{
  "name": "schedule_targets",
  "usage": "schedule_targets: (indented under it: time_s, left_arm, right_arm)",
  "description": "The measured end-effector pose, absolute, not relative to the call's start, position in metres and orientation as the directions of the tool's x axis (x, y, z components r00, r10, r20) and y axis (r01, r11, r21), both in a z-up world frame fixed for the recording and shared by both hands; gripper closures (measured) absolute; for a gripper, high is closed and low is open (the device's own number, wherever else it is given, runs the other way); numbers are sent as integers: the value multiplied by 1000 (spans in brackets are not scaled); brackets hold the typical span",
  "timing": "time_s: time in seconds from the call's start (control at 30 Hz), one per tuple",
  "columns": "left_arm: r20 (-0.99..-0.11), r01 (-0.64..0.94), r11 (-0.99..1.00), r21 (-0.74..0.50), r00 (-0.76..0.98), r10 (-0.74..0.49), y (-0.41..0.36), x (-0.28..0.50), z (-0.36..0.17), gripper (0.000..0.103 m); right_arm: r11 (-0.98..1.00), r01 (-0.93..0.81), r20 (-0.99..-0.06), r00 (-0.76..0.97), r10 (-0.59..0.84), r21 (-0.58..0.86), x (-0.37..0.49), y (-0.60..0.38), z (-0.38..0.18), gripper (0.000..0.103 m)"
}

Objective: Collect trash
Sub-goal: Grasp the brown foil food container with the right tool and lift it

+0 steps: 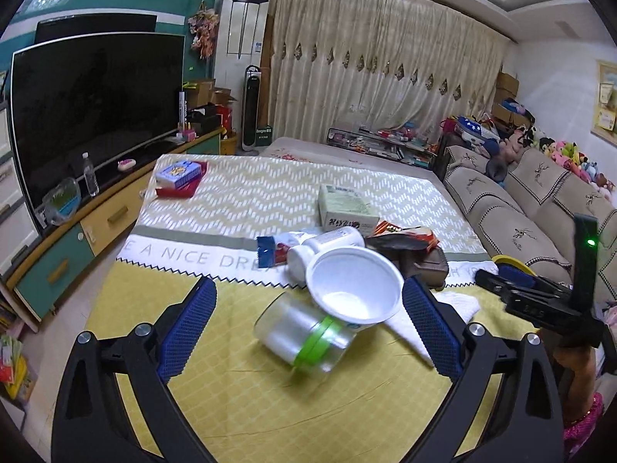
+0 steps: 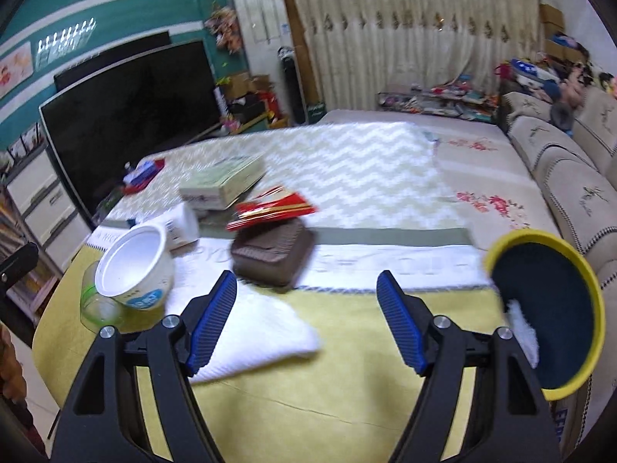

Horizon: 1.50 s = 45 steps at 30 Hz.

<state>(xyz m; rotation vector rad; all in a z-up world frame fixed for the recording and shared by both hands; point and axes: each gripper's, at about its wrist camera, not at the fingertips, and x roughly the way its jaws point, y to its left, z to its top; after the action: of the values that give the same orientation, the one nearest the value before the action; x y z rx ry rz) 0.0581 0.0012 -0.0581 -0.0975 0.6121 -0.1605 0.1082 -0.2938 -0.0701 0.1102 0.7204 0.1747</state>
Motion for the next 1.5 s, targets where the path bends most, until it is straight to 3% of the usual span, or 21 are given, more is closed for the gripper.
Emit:
schedule_targets:
  time_s: [0.6,0.67,0.7,0.8,1.17,1.5]
  left_arm:
    - [-585,123,974,-191,783,-213,13,59,-83,7]
    - [-588,128,974,-188,779,-216,11,60,-84,7]
    - [-589,131,974,-186,778,-217,10,60,-85,7]
    - [-590,134,973,-186,777,-220,7,60,-84,7]
    - [-590,143,974,-178,776,-222,1,61,-85,7]
    - [-592,158,975,-153,776,-219,-12,57,-83,7]
  right_arm:
    - [997,-45,-746,662,74,58,175,-232,-105,32]
    - [998,-35,-750,658,66,57,178,-232,-108,36]
    - [997,-37,-757,649,72,63,180,-232,-110,43]
    - [997,-28,-760,645,75,75,182,-236,-110,44]
    - [983,-108,-722,667,184,151,126,-258,-71,44]
    - [979,-99,-700,686,197,178,84,-297,-52,44]
